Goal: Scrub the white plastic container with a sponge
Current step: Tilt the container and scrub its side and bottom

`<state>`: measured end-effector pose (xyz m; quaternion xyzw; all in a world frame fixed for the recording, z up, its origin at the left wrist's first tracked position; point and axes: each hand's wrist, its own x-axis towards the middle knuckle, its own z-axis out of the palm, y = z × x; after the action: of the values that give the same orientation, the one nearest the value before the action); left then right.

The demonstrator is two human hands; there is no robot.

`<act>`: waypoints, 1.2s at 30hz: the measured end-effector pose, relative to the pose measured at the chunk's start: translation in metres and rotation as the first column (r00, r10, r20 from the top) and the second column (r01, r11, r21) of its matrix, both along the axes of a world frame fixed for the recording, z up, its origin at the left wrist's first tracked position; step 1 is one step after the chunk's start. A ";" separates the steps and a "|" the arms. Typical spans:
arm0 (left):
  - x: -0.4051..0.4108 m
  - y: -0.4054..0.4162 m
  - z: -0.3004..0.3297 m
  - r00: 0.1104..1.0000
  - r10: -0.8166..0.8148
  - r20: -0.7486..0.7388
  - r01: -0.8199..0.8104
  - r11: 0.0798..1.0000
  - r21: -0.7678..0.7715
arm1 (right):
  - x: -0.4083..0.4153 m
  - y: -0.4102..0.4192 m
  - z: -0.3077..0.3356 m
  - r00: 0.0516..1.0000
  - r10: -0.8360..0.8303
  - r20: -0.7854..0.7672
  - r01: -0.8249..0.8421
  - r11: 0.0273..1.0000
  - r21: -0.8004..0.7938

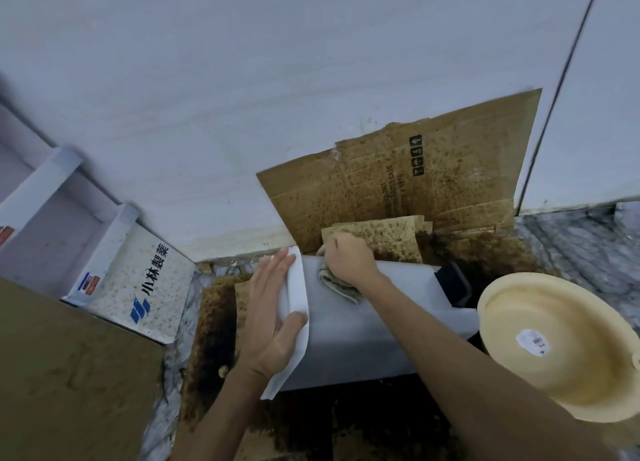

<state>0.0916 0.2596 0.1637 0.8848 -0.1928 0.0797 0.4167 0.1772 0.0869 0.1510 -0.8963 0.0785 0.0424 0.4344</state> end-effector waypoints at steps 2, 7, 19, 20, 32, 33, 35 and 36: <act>-0.003 -0.004 0.002 1.000 -0.025 0.008 0.025 0.999 -0.023 | 0.012 0.005 0.015 0.999 0.019 -0.050 -0.012 0.990 0.141; -0.003 -0.022 0.014 0.997 -0.045 0.068 0.045 0.999 0.001 | 0.030 0.005 0.043 0.955 0.248 -0.161 -0.151 0.878 0.455; -0.057 -0.059 0.015 0.680 0.617 -0.396 -0.571 0.784 0.241 | 0.016 -0.006 0.042 0.865 0.498 -0.068 -0.493 0.867 0.079; -0.064 -0.062 0.015 0.589 0.616 -0.523 -0.603 0.766 0.224 | 0.013 -0.007 0.045 0.859 0.506 -0.080 -0.503 0.863 0.051; -0.096 -0.079 0.019 0.399 0.385 -0.832 -0.850 0.495 -0.178 | -0.038 -0.021 0.057 0.863 0.503 -0.055 -0.505 0.863 -0.028; -0.099 -0.081 0.019 0.419 0.389 -0.820 -0.843 0.503 -0.192 | -0.044 -0.024 0.058 0.883 0.469 -0.038 -0.470 0.883 -0.023; -0.107 -0.086 0.017 0.477 0.417 -0.774 -0.818 0.534 -0.216 | -0.057 -0.034 0.060 0.924 0.382 0.007 -0.382 0.924 0.020; -0.109 -0.089 0.017 0.512 0.425 -0.746 -0.798 0.558 -0.230 | -0.063 -0.041 0.061 0.941 0.336 0.034 -0.337 0.940 0.058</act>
<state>-0.0178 0.1703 0.1807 0.7042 0.3294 -0.0110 0.6288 0.1139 0.0457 0.2116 -0.8828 -0.0824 0.1078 0.4498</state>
